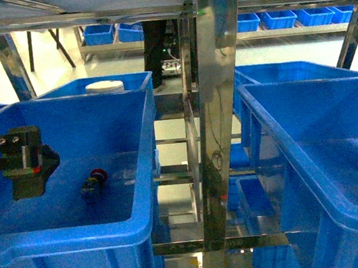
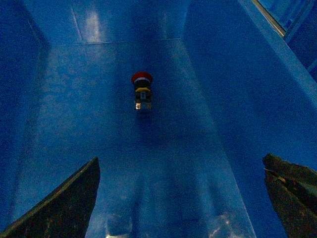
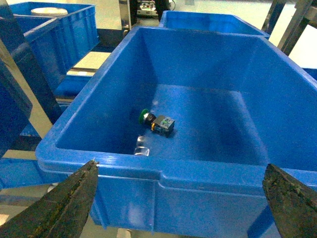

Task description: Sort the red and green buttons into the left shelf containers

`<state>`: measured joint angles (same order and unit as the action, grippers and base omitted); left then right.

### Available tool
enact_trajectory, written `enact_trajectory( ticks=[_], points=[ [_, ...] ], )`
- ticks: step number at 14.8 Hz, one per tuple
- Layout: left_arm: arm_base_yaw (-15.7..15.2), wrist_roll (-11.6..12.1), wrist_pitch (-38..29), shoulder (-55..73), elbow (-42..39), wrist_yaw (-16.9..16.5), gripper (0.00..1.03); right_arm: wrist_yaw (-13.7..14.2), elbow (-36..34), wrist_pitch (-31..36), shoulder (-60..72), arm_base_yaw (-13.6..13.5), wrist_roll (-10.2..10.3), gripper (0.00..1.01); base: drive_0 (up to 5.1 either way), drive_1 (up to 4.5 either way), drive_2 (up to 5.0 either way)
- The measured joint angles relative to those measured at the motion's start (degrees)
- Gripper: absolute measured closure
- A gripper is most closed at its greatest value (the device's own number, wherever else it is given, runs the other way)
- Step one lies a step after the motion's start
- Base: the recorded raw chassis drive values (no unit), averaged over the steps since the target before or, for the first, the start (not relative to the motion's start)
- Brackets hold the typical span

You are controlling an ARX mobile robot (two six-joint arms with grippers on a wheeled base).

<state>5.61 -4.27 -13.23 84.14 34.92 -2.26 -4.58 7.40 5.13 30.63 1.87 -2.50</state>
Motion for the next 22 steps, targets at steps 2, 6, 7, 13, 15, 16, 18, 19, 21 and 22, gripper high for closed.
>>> enact_trajectory(
  ticks=[2, 6, 7, 13, 15, 16, 18, 19, 21, 22],
  points=[
    [-0.1, -0.3, 0.6, -1.5, -0.8, -0.1, 0.05, 0.0, 0.0, 0.0, 0.0, 0.0, 0.0, 0.03, 0.0, 0.00, 0.0],
    [-0.1, -1.5, 1.0, -4.9, -2.3, -0.9, 0.05, 0.0, 0.0, 0.0, 0.0, 0.0, 0.0, 0.03, 0.0, 0.00, 0.0],
    [0.1, -2.3, 1.5, -6.7, -2.6, -2.1, 0.05, 0.0, 0.0, 0.0, 0.0, 0.0, 0.0, 0.03, 0.0, 0.00, 0.0],
    [-0.4, -9.6, 10.0, -22.6, -6.7, -5.6, 0.05, 0.0, 0.0, 0.0, 0.0, 0.0, 0.0, 0.03, 0.0, 0.00, 0.0],
    [-2.7, -10.4, 9.8, -29.8, -8.3, -6.4, 0.05, 0.0, 0.0, 0.0, 0.0, 0.0, 0.0, 0.03, 0.0, 0.00, 0.0],
    [-4.0, -10.4, 9.7, -34.0, -9.3, -6.4, 0.05, 0.0, 0.0, 0.0, 0.0, 0.0, 0.0, 0.03, 0.0, 0.00, 0.0],
    [-6.0, -10.3, 6.8, -42.4, -11.8, -4.7, 0.05, 0.0, 0.0, 0.0, 0.0, 0.0, 0.0, 0.03, 0.0, 0.00, 0.0],
    [-6.2, -10.3, 6.1, -43.8, -11.8, -4.3, 0.05, 0.0, 0.0, 0.0, 0.0, 0.0, 0.0, 0.03, 0.0, 0.00, 0.0],
    [-6.2, -10.3, 6.3, -43.7, -11.8, -4.3, 0.05, 0.5, -0.6, 2.9, 0.2, -0.2, 0.3, 0.04, 0.0, 0.00, 0.0],
    [-5.8, -8.5, 1.5, -43.2, -13.4, -2.6, 0.09, 3.8, -5.1, 16.5, 0.6, -1.6, 1.2, 0.16, 0.0, 0.00, 0.0]
  ],
)
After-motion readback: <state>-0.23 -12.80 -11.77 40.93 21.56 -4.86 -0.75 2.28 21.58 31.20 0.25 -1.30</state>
